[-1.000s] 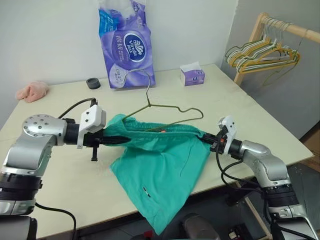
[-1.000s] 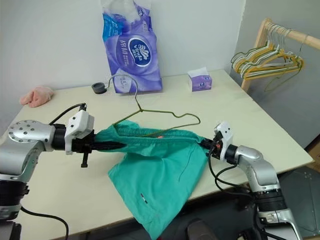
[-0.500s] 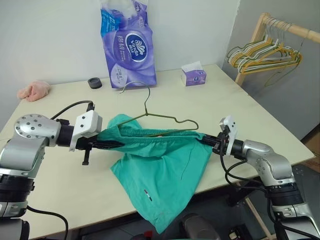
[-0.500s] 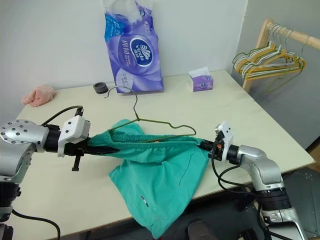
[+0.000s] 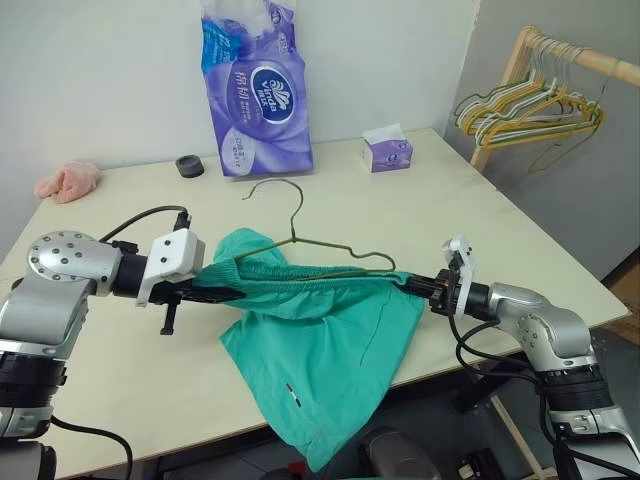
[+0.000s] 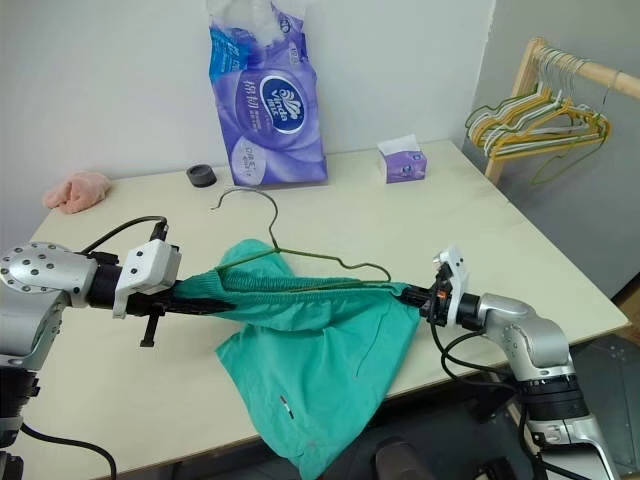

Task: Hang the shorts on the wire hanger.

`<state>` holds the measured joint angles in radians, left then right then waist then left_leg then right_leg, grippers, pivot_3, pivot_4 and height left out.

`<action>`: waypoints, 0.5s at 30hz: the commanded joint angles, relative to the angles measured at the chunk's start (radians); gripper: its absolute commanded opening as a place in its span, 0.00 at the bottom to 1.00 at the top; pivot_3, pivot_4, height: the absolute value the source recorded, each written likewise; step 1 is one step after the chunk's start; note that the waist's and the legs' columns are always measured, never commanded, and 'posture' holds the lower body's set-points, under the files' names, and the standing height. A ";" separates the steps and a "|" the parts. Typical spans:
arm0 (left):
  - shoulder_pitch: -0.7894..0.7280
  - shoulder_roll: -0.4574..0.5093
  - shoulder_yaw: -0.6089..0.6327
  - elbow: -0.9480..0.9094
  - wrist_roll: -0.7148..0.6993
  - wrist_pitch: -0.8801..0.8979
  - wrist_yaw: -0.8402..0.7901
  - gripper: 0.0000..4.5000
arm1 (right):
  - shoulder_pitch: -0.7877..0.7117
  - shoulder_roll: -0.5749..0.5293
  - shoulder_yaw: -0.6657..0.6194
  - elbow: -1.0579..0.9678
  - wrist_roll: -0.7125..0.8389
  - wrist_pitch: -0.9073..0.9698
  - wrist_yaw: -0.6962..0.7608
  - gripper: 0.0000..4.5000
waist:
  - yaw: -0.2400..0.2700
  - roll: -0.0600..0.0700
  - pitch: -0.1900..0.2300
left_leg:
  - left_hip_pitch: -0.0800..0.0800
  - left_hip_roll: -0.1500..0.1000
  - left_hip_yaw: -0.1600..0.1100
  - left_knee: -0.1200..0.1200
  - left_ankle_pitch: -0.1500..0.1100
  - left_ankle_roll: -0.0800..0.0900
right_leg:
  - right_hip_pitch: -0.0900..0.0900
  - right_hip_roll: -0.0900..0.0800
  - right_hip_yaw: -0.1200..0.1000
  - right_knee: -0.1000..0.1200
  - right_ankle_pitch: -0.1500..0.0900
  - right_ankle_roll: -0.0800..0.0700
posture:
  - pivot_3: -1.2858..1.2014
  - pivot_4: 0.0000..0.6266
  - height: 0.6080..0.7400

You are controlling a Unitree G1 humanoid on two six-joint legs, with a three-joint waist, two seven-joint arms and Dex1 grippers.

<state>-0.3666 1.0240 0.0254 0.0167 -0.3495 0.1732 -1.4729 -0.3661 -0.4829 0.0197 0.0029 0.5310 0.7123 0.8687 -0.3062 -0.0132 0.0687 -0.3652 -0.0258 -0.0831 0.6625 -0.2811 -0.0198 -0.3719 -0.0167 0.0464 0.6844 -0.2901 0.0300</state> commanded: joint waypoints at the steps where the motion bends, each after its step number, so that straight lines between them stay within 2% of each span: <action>1: -0.028 0.005 0.041 -0.022 -0.044 0.048 0.012 0.00 | -0.002 -0.021 -0.042 -0.008 0.006 0.006 -0.014 0.00 | 0.000 0.000 0.000 | 0.000 0.000 0.000 0.000 0.000 0.000 | 0.000 0.000 0.000 0.000 0.000 0.000 | 0.39 0.02 1.00; 8: -0.018 0.014 0.039 -0.059 -0.058 0.061 0.010 0.00 | 0.001 -0.025 -0.063 -0.004 0.062 0.093 -0.005 0.00 | 0.000 0.000 0.000 | 0.000 0.000 0.000 0.000 0.000 0.000 | 0.000 0.000 0.000 0.000 0.000 0.000 | 0.39 0.02 1.00; 15: -0.002 0.034 0.018 -0.028 0.011 -0.018 0.000 0.00 | 0.008 -0.038 -0.062 -0.029 0.073 0.103 0.000 0.00 | 0.000 0.000 0.000 | 0.000 0.000 0.000 0.000 0.000 0.000 | 0.000 0.000 0.000 0.000 0.000 0.000 | 0.39 0.02 1.00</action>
<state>-0.3636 1.0258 0.0256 -0.0248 -0.3540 0.1799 -1.4731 -0.3532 -0.4985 -0.0007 -0.0010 0.6008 0.8188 0.8727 -0.3057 -0.0131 0.0687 -0.3652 -0.0258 -0.0830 0.6624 -0.2811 -0.0197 -0.3719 -0.0167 0.0464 0.6844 -0.2901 0.0300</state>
